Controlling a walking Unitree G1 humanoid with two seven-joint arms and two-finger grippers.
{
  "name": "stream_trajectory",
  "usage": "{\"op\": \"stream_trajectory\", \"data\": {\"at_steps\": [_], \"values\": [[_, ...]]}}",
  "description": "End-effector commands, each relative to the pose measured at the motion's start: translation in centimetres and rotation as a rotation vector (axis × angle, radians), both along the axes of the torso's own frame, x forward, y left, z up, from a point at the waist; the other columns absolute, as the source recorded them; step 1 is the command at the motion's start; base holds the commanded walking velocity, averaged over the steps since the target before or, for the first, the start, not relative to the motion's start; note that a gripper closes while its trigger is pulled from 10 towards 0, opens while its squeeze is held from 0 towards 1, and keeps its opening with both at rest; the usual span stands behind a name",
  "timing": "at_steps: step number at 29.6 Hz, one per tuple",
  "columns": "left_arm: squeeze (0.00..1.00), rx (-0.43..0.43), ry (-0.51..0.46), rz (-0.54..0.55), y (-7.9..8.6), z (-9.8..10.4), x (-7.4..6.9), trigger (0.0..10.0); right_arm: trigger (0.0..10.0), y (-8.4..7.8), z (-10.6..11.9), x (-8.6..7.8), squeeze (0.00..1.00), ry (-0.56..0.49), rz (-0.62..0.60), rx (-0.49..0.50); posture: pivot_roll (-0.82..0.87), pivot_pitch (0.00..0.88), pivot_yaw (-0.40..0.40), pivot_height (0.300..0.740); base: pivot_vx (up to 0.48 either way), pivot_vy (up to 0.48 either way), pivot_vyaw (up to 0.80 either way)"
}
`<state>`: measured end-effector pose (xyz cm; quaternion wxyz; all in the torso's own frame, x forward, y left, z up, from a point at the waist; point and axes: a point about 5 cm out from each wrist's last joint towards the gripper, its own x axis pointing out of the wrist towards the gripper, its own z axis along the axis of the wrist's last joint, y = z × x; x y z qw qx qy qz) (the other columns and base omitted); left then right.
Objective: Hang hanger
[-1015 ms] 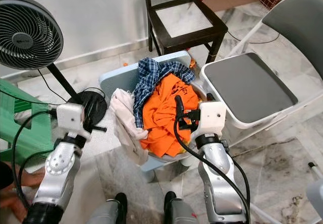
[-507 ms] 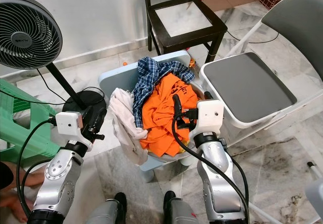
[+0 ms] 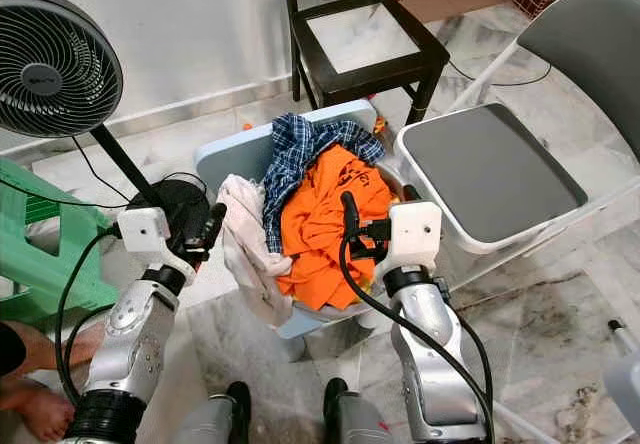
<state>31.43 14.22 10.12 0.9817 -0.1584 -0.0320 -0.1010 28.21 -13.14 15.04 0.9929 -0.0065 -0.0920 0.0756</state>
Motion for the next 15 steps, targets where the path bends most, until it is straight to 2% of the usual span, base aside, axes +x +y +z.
{"op": "stream_trajectory", "data": {"at_steps": [1,15], "values": [[1.0,-0.001,0.044,-0.007,0.0,-1.2,-0.4,10.0,10.0,0.0,0.0,-0.3,0.0,-0.004,-0.005,-0.002,0.1,0.317,-0.011,0.74,0.0,0.0,0.0],[1.0,-0.017,0.079,-0.017,0.2,-1.3,1.4,10.0,10.0,-0.2,0.4,-0.5,0.0,-0.013,-0.023,-0.002,0.08,0.324,-0.004,0.74,0.0,0.0,0.0]]}}
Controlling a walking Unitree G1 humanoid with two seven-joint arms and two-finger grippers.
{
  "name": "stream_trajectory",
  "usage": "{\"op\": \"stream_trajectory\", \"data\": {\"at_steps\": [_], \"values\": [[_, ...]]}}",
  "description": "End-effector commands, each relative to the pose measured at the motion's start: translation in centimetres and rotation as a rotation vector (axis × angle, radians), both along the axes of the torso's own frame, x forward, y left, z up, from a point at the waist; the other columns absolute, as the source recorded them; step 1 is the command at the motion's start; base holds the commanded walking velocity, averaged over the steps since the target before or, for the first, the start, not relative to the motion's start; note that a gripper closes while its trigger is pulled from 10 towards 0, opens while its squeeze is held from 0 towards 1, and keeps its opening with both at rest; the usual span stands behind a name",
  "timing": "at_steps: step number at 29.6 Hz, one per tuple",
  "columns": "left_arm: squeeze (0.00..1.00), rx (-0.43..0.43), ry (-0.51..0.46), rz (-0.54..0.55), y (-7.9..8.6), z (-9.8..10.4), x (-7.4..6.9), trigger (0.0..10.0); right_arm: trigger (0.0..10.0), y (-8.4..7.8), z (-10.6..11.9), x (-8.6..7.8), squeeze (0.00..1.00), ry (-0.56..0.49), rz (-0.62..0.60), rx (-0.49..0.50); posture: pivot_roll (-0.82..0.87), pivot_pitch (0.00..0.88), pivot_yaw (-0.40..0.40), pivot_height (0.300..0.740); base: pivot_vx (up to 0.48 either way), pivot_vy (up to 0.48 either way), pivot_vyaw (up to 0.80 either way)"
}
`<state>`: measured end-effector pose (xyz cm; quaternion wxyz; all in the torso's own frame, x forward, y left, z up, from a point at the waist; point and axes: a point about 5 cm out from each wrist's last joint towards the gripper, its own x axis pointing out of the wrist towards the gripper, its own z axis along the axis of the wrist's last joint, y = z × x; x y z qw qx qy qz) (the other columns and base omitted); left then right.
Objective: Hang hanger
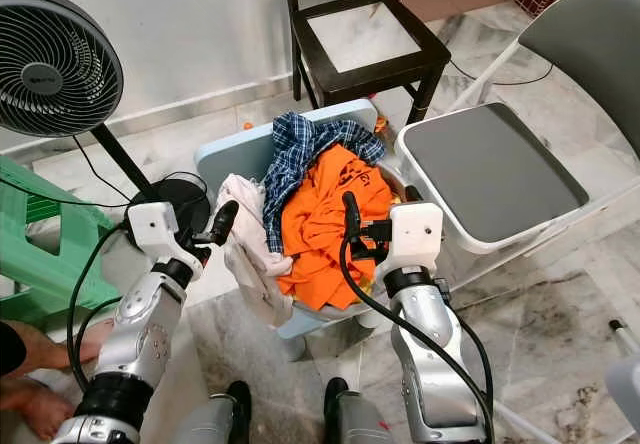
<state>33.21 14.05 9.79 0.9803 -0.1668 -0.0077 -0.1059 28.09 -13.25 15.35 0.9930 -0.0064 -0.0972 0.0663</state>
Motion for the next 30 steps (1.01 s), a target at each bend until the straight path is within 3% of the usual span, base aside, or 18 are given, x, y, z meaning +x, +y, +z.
{"op": "stream_trajectory", "data": {"at_steps": [1,4,5,6,7,8,17,30], "values": [[0.0,-0.015,0.052,-0.013,0.1,-1.2,-0.1,10.0,10.0,-0.2,0.1,-0.4,0.0,-0.003,-0.01,-0.005,0.07,0.325,-0.004,0.74,0.0,0.0,0.0],[0.0,-0.032,0.073,-0.026,-0.3,-1.4,0.3,10.0,10.0,-0.2,0.1,-0.5,0.0,-0.003,-0.012,-0.005,0.06,0.326,-0.005,0.74,0.0,0.0,0.0],[0.0,-0.036,0.087,-0.029,-0.4,-1.5,0.5,6.9,10.0,-0.2,0.2,-0.5,0.0,-0.004,-0.012,-0.005,0.05,0.328,-0.007,0.74,0.0,0.0,0.0],[0.0,-0.042,0.106,-0.034,-0.7,-1.7,0.8,3.2,10.0,-0.1,0.2,-0.5,0.0,-0.005,-0.013,-0.006,0.05,0.329,-0.008,0.74,0.0,0.0,0.0],[0.0,-0.043,0.112,-0.036,-0.7,-1.8,0.8,3.2,10.0,-0.1,0.3,-0.6,0.0,-0.005,-0.013,-0.006,0.05,0.329,-0.008,0.74,0.0,0.0,0.0],[0.0,-0.052,0.124,-0.049,-1.0,-1.9,0.9,0.0,10.0,-0.2,0.3,-0.6,0.0,-0.007,-0.014,-0.007,0.04,0.33,-0.009,0.74,0.0,0.0,0.0],[0.0,-0.06,0.161,-0.121,-3.0,-2.1,1.5,0.0,10.0,-0.5,0.7,-0.7,0.0,-0.013,-0.026,-0.017,0.02,0.328,-0.013,0.74,0.0,0.0,0.0],[0.0,-0.08,0.19,-0.102,-2.5,-2.7,1.5,0.0,10.0,-0.5,0.8,-0.5,0.0,-0.015,-0.032,-0.022,0.03,0.306,-0.01,0.74,0.0,0.0,0.0]]}}
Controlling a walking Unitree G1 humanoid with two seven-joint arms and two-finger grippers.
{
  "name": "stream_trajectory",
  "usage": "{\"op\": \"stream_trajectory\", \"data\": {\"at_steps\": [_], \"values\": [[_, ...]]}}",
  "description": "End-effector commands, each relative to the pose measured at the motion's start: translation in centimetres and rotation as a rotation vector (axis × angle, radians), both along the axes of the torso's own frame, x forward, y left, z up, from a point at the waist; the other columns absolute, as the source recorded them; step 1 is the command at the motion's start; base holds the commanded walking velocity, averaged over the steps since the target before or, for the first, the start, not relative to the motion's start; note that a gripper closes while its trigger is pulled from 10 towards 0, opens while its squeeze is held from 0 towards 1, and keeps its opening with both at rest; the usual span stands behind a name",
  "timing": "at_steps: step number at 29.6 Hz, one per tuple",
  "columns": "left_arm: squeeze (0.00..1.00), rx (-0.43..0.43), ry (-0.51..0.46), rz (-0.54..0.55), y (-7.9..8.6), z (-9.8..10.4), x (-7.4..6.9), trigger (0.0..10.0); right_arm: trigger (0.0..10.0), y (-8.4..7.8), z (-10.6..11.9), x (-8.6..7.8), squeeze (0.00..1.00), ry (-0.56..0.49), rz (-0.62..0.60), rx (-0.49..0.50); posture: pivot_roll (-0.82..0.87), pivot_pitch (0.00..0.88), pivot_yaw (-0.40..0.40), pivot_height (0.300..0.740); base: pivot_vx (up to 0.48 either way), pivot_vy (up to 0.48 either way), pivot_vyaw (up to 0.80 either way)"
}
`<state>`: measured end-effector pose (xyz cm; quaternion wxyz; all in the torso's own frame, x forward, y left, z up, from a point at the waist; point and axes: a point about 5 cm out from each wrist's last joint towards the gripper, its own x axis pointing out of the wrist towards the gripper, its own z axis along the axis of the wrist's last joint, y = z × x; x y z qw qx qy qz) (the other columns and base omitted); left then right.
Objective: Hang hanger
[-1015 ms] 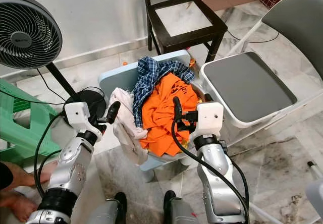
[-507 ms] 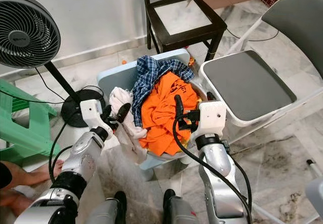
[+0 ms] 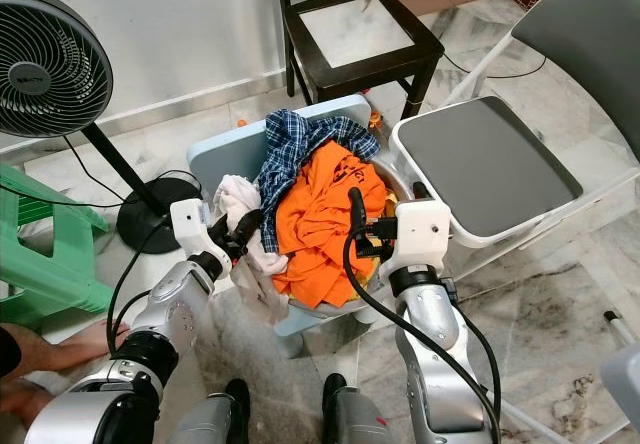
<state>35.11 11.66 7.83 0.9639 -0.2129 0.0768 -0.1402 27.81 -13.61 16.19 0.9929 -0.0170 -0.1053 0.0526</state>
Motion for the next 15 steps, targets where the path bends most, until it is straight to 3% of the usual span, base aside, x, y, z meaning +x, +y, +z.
{"op": "stream_trajectory", "data": {"at_steps": [1,15], "values": [[0.0,-0.002,0.025,-0.001,-0.09,-0.77,-0.42,0.0,10.0,-0.18,-0.08,-0.19,0.0,0.003,-0.003,-0.005,0.03,0.303,-0.014,0.74,0.0,0.0,0.0],[0.0,0.019,-0.027,0.032,0.06,0.01,-0.04,0.0,10.0,0.14,-0.58,0.2,0.0,0.019,0.003,0.006,0.05,0.268,-0.015,0.74,0.0,0.0,0.0]]}}
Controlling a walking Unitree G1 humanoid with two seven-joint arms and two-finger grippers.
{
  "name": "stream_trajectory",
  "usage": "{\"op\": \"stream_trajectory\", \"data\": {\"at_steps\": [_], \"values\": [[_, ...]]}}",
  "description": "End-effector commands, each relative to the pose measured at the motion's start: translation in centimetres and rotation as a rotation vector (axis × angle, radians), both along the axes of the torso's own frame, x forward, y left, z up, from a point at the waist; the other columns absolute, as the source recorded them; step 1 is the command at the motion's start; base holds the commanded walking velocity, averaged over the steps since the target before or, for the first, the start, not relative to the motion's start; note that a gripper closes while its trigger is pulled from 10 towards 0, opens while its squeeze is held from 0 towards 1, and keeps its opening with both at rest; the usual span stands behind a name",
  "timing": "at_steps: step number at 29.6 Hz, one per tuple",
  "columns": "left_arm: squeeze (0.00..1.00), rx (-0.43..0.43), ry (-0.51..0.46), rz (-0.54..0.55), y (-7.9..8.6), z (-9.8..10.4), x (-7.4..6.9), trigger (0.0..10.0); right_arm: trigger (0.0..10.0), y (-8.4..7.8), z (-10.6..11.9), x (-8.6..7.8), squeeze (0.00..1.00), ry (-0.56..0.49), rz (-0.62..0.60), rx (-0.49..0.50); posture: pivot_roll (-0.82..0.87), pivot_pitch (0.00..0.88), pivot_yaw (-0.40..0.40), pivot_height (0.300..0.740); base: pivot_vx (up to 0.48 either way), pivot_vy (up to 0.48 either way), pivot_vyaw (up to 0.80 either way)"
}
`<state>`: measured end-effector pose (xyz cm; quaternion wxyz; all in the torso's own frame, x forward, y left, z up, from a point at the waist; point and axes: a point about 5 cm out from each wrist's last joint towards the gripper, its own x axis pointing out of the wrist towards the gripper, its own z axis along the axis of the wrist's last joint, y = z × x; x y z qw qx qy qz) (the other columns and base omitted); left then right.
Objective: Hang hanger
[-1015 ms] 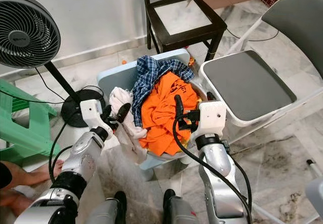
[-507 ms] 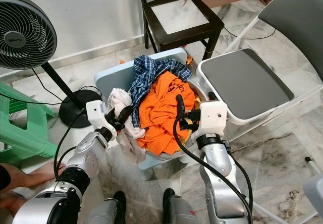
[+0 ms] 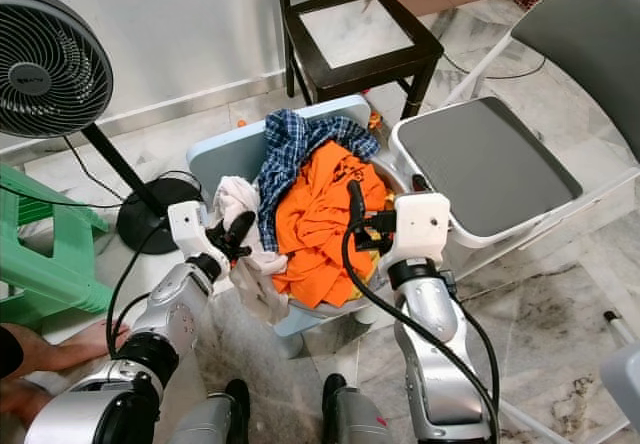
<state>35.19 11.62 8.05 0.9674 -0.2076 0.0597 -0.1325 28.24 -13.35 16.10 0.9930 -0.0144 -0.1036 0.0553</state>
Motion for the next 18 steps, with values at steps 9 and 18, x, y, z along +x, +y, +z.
{"op": "stream_trajectory", "data": {"at_steps": [9,18], "values": [[0.0,0.057,-0.009,0.039,0.6,0.2,0.2,0.0,10.0,-0.1,-0.5,0.0,0.0,0.017,-0.011,0.011,0.05,0.264,-0.01,0.74,0.0,0.0,0.0],[0.0,0.212,-0.227,0.076,0.4,4.1,1.4,0.0,10.0,-0.1,-0.7,0.0,0.0,0.021,-0.018,0.022,0.07,0.27,-0.007,0.74,0.0,0.0,0.0]]}}
